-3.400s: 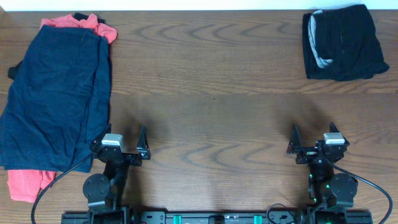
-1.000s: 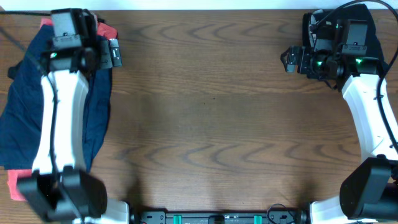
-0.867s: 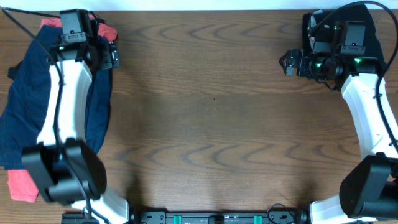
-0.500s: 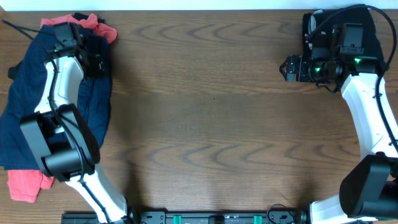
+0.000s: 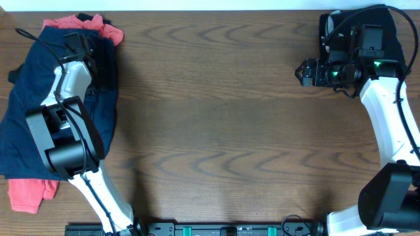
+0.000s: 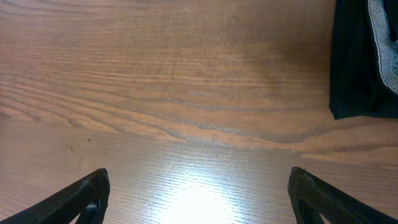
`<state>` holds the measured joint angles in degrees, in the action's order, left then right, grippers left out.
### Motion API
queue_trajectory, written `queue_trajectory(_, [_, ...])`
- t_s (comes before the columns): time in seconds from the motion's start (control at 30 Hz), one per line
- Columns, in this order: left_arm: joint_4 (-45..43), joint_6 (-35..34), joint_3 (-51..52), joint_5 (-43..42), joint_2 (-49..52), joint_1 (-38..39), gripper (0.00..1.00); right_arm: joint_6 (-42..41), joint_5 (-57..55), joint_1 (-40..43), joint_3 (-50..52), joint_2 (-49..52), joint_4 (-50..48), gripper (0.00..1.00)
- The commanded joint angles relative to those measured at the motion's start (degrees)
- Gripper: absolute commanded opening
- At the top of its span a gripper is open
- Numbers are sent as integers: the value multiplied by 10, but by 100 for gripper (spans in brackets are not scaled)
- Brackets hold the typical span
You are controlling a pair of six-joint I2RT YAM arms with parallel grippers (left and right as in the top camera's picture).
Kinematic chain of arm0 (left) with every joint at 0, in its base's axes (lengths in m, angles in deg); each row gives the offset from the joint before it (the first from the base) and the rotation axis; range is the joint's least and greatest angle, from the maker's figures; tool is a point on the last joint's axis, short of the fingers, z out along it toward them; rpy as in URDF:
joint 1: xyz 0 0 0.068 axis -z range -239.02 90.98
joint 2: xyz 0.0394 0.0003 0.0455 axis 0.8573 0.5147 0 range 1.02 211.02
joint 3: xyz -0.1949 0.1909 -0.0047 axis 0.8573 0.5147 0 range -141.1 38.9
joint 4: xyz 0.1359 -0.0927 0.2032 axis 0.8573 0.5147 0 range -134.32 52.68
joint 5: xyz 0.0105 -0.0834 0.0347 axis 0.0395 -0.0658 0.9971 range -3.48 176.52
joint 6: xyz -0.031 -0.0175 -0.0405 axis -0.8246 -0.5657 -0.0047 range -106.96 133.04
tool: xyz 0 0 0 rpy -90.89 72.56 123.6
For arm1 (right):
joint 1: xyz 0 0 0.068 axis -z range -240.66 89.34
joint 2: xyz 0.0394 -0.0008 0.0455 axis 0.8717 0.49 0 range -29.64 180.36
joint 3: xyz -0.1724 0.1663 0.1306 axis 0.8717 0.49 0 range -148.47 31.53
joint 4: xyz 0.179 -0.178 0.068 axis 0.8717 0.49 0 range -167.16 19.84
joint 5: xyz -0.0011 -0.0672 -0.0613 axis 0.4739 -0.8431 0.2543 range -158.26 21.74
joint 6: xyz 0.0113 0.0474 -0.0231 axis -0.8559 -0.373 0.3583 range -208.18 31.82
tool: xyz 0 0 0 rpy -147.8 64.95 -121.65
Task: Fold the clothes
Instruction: 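Reach the left gripper to the top of the left clothes pile and grasp navy shorts, then drag the navy shorts with the left gripper toward the table center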
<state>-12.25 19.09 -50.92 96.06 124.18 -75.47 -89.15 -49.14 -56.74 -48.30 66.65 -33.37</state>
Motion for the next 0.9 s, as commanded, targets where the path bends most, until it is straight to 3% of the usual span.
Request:
queue_trajectory(0.0, [-1,-1,-10,2,-2,-9,43,8,4,-6,-9,4,-5,90])
queue_trajectory(0.2, [0,-5,-11,2,-36,-9,6,8,4,-6,-9,4,-12,90])
queue_trajectory(0.57, [33,-31,-11,-7,-189,39,6,8,4,-6,-9,4,-14,88])
queue_trajectory(0.87, [82,-105,-11,-169,-314,141,6,-8,66,-5,-11,-3,0,84])
